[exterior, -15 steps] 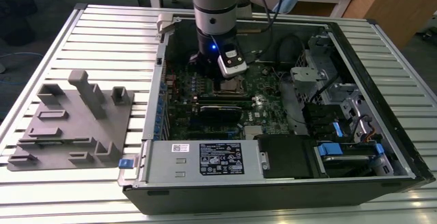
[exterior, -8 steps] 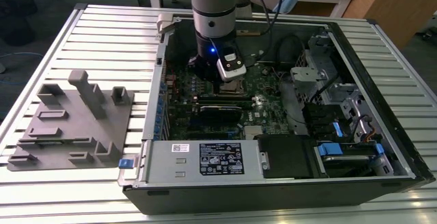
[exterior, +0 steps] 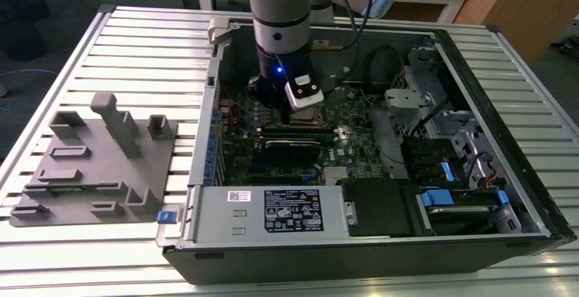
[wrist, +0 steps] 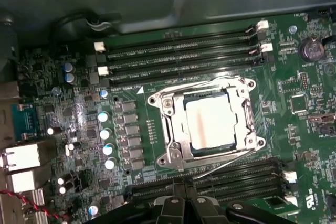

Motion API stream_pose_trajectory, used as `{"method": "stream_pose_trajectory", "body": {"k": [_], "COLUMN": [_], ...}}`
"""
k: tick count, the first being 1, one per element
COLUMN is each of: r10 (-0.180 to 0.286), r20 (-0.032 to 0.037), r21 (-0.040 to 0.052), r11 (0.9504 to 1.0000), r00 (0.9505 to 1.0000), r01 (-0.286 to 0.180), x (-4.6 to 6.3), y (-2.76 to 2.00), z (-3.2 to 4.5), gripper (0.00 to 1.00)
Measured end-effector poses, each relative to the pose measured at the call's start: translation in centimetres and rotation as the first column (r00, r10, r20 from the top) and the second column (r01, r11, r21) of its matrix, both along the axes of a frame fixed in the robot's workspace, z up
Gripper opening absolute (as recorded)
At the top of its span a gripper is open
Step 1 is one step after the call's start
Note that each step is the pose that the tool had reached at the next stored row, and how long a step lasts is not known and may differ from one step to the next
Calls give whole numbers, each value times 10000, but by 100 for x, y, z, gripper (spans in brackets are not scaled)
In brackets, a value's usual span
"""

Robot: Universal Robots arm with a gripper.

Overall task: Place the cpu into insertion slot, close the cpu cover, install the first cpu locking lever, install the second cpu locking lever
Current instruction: 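Install the second cpu locking lever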

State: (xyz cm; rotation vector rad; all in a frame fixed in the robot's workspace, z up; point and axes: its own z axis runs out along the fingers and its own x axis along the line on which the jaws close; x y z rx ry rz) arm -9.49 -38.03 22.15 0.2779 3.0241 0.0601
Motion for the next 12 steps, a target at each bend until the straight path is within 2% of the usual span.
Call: {"method": "stream_pose_trajectory", "body": {"k": [2,4,8,12], "r10": [0,-1,-1,-2], "r20": [17,22,21,21], "r21": [183,299,374,479], "r11": [9998,9996,9993,9989], "r00": [10000,10000,10000,10000], "r01": [0,0,0,1], "x": [-7,-14,-23,-31], "y": [-14,-38,-82,-102], "z": [-7,-17,-54,-83], "gripper": [11,11,11,11]}}
